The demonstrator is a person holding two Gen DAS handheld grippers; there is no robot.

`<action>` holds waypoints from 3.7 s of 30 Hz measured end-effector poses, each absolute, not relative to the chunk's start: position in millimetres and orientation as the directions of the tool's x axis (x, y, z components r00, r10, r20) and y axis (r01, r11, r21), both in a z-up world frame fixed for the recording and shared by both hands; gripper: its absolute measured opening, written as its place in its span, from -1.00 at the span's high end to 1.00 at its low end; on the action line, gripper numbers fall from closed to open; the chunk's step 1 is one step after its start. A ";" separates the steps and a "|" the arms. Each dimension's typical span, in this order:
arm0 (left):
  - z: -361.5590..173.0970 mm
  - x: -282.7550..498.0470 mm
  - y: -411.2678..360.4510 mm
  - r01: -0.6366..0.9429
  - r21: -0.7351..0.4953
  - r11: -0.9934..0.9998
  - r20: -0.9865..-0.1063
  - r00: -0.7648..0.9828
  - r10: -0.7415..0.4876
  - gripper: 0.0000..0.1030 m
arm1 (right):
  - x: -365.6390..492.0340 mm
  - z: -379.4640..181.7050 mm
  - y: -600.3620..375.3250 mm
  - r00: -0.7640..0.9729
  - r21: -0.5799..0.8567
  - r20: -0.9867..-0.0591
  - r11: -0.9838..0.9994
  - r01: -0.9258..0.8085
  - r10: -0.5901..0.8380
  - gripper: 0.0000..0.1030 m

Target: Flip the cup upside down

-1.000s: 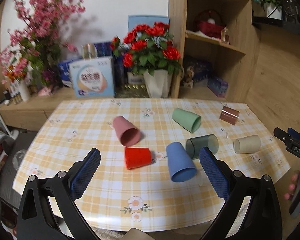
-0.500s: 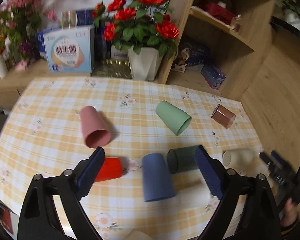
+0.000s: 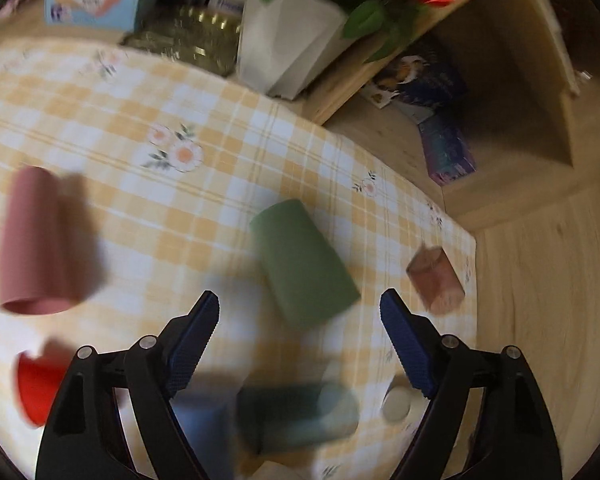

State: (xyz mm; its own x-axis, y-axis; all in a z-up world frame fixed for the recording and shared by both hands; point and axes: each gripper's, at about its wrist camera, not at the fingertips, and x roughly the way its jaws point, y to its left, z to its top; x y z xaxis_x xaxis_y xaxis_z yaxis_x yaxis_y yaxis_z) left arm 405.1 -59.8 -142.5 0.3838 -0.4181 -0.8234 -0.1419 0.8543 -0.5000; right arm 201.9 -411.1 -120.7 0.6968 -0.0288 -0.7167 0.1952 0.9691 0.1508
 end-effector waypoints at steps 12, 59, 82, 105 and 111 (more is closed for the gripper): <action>-205.5 458.6 -88.4 -0.239 -0.500 0.832 -0.853 0.303 -0.425 -0.55 | 205.5 -152.8 -426.6 0.647 0.175 -0.762 0.957 0.233 -0.018 -0.74; -80.7 284.4 35.7 0.033 -0.438 0.898 -0.767 0.508 -0.393 -0.20 | 174.7 -132.2 -327.9 0.650 0.248 -0.746 0.966 0.068 0.146 -0.74; -187.1 183.6 150.3 -0.220 -0.353 0.909 -0.855 0.471 -0.218 -0.20 | 159.4 -117.1 -224.7 0.606 0.136 -0.780 0.987 -0.084 0.159 -0.74; -177.8 175.4 160.4 -0.209 -0.304 0.929 -0.841 0.517 -0.159 -0.47 | 180.5 -116.8 -190.1 0.511 0.146 -0.837 0.980 -0.134 0.195 -0.74; -150.1 153.2 178.9 -0.171 -0.221 0.960 -0.805 0.588 -0.080 -0.74 | 198.5 -106.1 -139.9 0.424 0.171 -0.865 0.953 -0.251 0.267 -0.74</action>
State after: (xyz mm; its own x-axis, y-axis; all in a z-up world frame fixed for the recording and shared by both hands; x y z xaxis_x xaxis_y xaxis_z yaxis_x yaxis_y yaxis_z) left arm 153.2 178.9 -150.1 0.5878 -0.0802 -0.8050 -0.1711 0.9602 -0.2207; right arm 198.5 -139.9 -106.1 0.4237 0.2673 -0.8655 -0.2507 0.9528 0.1715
